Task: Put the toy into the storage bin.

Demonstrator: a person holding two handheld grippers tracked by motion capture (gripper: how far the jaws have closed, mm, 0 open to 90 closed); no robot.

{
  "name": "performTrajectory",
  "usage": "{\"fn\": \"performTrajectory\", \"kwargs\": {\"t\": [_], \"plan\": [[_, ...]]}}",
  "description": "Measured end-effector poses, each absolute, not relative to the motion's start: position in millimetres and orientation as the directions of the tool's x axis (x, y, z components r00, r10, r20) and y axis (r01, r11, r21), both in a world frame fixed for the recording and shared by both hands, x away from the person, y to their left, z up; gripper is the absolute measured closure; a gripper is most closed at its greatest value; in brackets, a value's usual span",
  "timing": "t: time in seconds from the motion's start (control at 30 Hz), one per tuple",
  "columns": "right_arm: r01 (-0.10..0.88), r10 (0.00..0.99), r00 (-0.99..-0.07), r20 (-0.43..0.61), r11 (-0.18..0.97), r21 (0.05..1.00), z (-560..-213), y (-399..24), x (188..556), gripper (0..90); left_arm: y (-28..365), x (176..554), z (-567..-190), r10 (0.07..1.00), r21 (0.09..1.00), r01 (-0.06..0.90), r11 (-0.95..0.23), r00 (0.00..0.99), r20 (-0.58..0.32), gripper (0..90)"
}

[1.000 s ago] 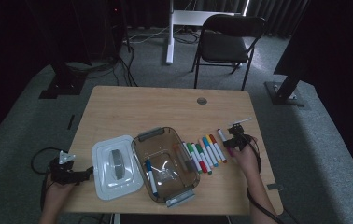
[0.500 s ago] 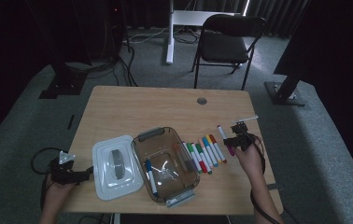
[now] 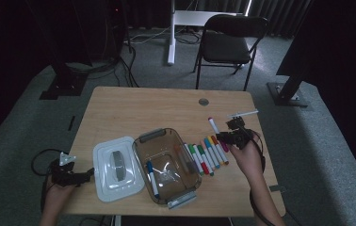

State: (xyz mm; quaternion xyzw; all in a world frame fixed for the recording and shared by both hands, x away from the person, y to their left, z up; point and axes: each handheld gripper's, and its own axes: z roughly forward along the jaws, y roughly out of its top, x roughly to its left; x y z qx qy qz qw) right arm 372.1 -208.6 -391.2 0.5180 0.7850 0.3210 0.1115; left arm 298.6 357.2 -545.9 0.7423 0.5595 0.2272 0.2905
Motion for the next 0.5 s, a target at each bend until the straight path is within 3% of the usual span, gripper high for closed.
{"fn": "performTrajectory", "kwargs": {"t": [0.5], "plan": [[0.672, 0.792, -0.579, 0.192, 0.331, 0.663, -359, -147, 355, 76.6, 357, 299, -546, 0.962, 0.685, 0.698, -0.207, 0.272, 0.014, 1.2]]}}
